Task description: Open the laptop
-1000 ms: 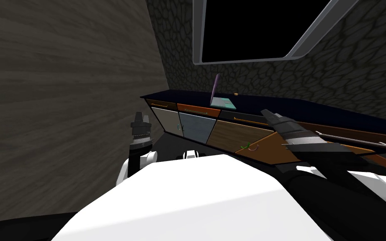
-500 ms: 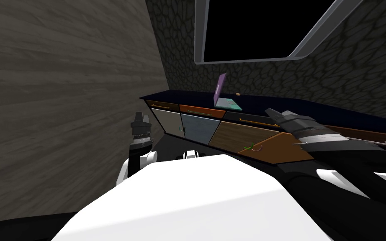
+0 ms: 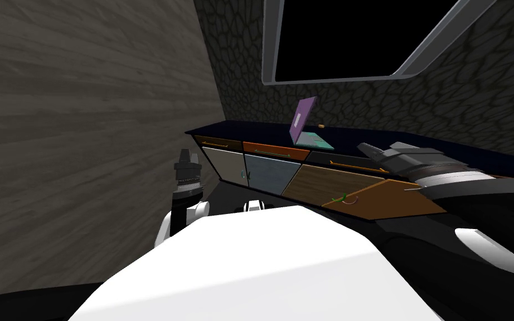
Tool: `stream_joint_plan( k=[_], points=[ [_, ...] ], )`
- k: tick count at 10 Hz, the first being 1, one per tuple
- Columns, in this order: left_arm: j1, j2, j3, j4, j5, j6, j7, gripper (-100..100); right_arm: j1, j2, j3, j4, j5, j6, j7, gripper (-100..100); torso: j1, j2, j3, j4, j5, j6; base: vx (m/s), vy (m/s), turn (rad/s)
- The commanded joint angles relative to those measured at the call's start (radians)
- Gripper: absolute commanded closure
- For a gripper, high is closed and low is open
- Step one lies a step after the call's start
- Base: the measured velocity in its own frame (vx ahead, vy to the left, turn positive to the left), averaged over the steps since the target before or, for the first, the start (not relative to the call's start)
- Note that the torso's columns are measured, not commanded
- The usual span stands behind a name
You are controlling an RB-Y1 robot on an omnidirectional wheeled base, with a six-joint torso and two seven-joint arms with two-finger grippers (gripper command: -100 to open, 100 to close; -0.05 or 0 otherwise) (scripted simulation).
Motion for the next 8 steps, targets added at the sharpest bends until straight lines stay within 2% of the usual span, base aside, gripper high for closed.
stream_joint_plan(
  k=[1,2,3,5,6,8],
  points=[
    [0.0,0.0,0.0,0.0,0.0,0.0,0.0,0,0.06,-0.038,-0.058,0.005,0.01,0.036,0.008,-100,0.0,0.002,0.002,0.001,0.0,0.0,0.07,0.105,-0.02],
    [0.0,0.0,0.0,0.0,0.0,0.0,0.0,0,0.096,-0.068,-0.094,0.009,0.02,0.064,0.017,-100,-0.002,0.003,0.002,0.001,-0.001,0.0,0.106,0.092,-0.03],
    [0.0,0.0,0.0,0.0,0.0,0.0,0.0,0,0.106,-0.068,-0.098,0.009,0.02,0.064,0.017,-100,-0.002,0.0,0.0,0.0,-0.001,0.0,0.09,0.073,-0.016],
    [0.0,0.0,0.0,0.0,0.0,0.0,0.0,0,0.175,-0.127,-0.165,0.02,0.037,0.12,0.035,-100,0.0,-0.001,0.0,0.0,0.0,0.0,0.116,0.106,-0.024],
    [0.0,0.0,0.0,0.0,0.0,0.0,0.0,0,0.195,-0.127,-0.173,0.02,0.037,0.12,0.035,-100,0.001,-0.002,-0.001,0.0,0.0,0.0,0.115,0.107,-0.013],
    [0.0,0.0,0.0,0.0,0.0,0.0,0.0,0,0.261,-0.184,-0.239,0.032,0.054,0.173,0.053,-100,0.0,0.0,0.0,0.0,0.0,0.0,0.128,0.109,-0.022]
  ],
)
